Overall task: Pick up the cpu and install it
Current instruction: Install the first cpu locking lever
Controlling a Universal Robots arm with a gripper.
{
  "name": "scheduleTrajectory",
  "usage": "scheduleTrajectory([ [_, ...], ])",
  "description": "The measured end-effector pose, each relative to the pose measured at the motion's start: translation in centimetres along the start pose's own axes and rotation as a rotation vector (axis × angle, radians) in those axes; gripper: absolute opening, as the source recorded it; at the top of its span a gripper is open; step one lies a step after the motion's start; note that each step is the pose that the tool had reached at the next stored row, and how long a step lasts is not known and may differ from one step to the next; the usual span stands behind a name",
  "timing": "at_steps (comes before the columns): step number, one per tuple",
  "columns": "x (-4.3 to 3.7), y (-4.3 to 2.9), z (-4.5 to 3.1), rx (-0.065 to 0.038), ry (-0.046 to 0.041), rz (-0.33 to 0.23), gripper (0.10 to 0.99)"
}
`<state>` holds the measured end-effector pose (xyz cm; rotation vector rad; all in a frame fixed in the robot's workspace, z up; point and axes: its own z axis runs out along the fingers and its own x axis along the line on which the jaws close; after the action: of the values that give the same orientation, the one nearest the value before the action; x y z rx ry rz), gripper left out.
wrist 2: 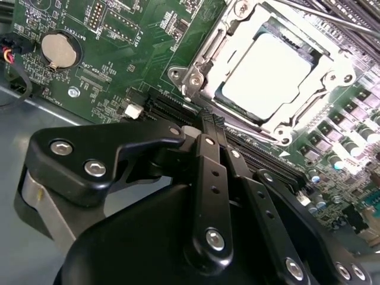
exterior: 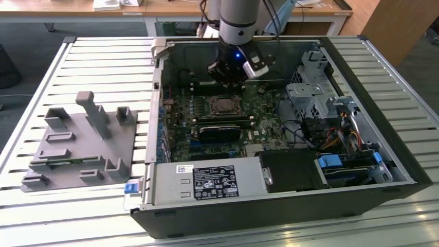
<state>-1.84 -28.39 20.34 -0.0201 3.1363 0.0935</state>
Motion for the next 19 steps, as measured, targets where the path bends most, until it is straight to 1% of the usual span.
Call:
scheduleTrajectory([
  [5, -0.06, -0.03, 0.41, 0.000, 0.0001, 0.000, 0.106],
  [11, -0.08, -0.01, 0.29, 0.002, -0.0001, 0.000, 0.106],
  [12, -0.07, -0.01, 0.28, 0.005, -0.0001, 0.000, 0.106],
  [14, -0.07, -0.02, 0.26, 0.014, 0.0002, 0.000, 0.106],
  [18, -0.07, -0.01, 0.14, 0.018, 0.0000, 0.000, 0.106],
  [19, -0.07, 0.00, 0.15, 0.020, 0.0001, 0.000, 0.106],
])
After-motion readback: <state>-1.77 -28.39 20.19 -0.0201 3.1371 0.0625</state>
